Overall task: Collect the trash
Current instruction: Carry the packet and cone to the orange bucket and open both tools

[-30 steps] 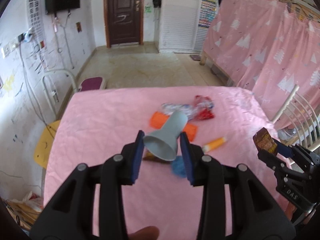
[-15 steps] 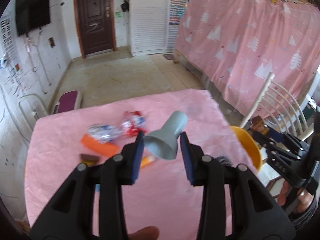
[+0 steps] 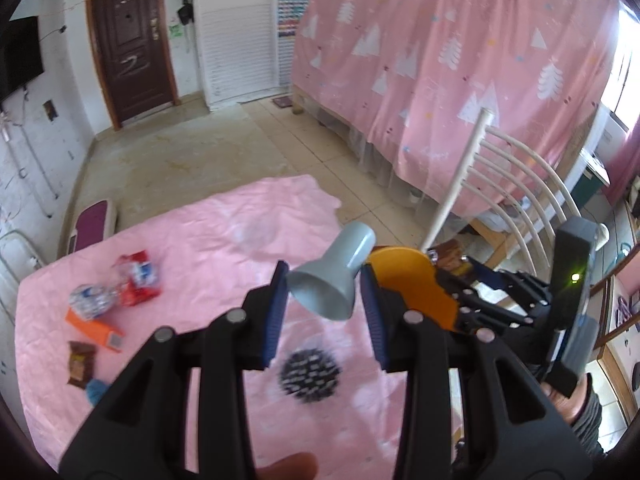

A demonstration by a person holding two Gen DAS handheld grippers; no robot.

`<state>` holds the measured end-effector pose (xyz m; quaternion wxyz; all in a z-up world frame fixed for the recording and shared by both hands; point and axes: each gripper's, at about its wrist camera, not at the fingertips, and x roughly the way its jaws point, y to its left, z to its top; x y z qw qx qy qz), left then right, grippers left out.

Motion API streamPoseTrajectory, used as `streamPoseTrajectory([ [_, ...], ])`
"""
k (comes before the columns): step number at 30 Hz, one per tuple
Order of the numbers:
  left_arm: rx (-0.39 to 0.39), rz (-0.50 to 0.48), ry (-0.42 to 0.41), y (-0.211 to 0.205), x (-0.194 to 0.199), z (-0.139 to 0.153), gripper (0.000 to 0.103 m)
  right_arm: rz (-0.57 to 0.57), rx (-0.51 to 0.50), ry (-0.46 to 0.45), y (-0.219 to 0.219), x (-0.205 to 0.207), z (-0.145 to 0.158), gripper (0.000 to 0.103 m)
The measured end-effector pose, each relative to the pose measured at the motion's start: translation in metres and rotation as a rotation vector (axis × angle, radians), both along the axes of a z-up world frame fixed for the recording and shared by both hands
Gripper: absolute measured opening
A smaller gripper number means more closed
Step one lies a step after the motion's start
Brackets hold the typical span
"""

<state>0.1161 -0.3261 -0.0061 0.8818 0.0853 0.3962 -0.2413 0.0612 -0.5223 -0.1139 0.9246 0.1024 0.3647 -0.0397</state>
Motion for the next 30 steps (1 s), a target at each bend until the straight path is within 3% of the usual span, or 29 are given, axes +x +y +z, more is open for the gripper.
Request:
streamPoseTrajectory([
  [14,0.044,-0.089,0.043,-0.077,0.009,-0.024,0.035,-0.019,0.064,0.023,-0.025,0.007,-0.023,0.032],
  [18,0.053,-0.090,0.059,-0.083,0.011,-0.032,0.037,-0.027,0.073,0.019,-0.029,0.006,-0.023,0.033],
  [21,0.047,-0.089,0.061,-0.083,0.012,-0.032,0.045,-0.039,0.077,0.018,-0.032,0.005,-0.023,0.033],
  [30,0.025,-0.073,0.042,-0.064,0.007,-0.021,0.046,-0.039,0.072,0.001,-0.025,0.001,-0.014,0.033],
])
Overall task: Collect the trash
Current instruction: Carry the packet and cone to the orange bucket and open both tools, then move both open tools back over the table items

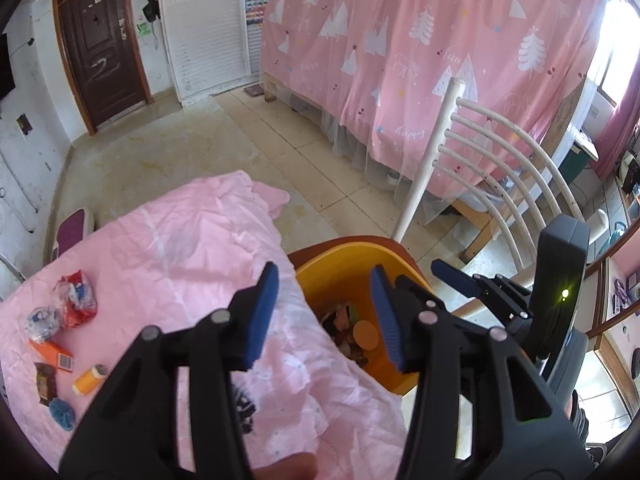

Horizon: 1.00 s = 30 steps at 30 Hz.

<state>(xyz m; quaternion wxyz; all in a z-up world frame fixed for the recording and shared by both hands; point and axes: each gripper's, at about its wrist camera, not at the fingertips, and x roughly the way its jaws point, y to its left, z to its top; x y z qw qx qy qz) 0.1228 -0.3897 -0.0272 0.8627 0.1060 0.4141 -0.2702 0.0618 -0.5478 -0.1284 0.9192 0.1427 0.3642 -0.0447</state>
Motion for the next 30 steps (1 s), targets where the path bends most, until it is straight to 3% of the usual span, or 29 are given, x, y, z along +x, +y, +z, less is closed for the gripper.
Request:
streamPoseTrajectory([
  [11,-0.050,0.061,-0.032,0.050,-0.001,0.021,0.046,0.053,-0.040,-0.019,0.040,0.007,0.025,0.033],
  [14,-0.062,0.084,-0.043,0.070,-0.001,0.026,0.051,0.082,-0.057,-0.022,0.058,0.012,0.032,0.033],
  [30,-0.108,0.237,-0.056,0.179,0.009,0.033,0.052,0.228,-0.123,-0.025,0.159,0.040,0.051,0.038],
])
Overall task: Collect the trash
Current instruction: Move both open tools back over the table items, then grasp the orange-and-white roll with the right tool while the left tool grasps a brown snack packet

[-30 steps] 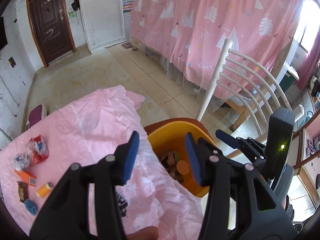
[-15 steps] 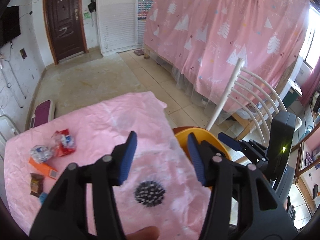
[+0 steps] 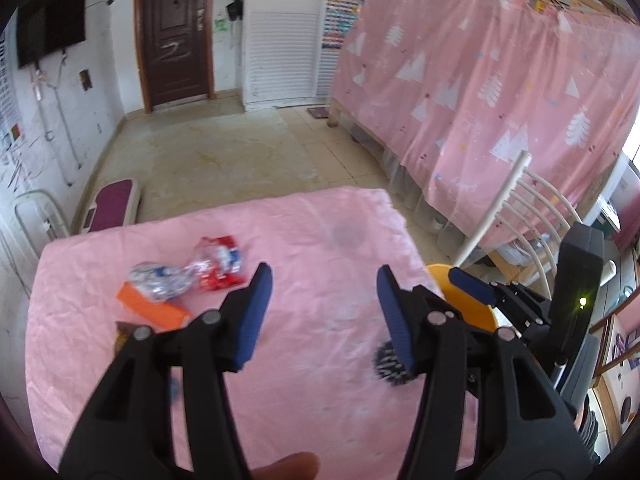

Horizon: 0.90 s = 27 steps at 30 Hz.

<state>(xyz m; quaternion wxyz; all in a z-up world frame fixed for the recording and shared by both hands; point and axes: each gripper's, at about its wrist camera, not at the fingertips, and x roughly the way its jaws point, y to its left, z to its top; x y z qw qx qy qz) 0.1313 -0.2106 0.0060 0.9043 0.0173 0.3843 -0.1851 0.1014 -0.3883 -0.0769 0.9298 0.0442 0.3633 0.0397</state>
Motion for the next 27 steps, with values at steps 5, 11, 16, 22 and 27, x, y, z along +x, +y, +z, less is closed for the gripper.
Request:
streamPoseTrajectory([
  [5,-0.004,0.046,0.011,0.034,0.003,-0.004,0.052,0.045,-0.013,0.005,0.035,0.006,0.002,0.043],
  [11,-0.018,0.092,0.024,0.073,0.007,-0.009,0.052,0.092,-0.034,0.020,0.074,0.011,0.001,0.045],
  [16,-0.016,0.129,0.045,0.103,0.011,-0.021,0.055,0.133,-0.047,0.041,0.105,0.015,-0.004,0.049],
  [22,-0.010,0.174,0.098,0.136,0.020,-0.042,0.056,0.184,-0.060,0.066,0.140,0.024,-0.011,0.052],
  [27,-0.001,0.191,0.141,0.152,0.028,-0.061,0.056,0.217,-0.077,0.089,0.161,0.030,-0.018,0.053],
])
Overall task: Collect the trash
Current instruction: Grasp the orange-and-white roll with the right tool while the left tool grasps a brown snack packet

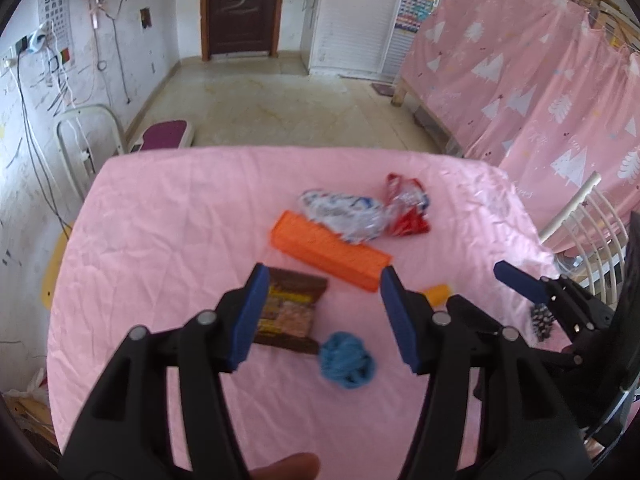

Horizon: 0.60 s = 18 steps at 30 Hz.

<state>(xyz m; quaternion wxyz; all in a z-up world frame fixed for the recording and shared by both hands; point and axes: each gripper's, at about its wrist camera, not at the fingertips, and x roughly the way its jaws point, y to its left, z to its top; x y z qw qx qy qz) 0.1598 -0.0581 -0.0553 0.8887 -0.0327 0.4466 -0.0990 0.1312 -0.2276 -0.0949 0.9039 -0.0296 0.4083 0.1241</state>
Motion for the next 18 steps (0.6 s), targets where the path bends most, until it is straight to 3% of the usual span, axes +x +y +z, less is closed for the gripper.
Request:
streamPoseTrajectory([
  [6,0.008,-0.010,0.045,0.006,0.006,-0.021,0.057,0.031,-0.013,0.022,0.017,0.005,-0.007,0.054],
  [8,0.018,-0.016,0.054,0.006,0.008,-0.027,0.064,0.042,-0.023,0.028,0.023,0.006,-0.010,0.054],
  [18,0.067,-0.003,0.087,0.006,0.016,-0.047,0.064,0.049,-0.036,0.063,0.032,0.014,-0.025,0.054],
])
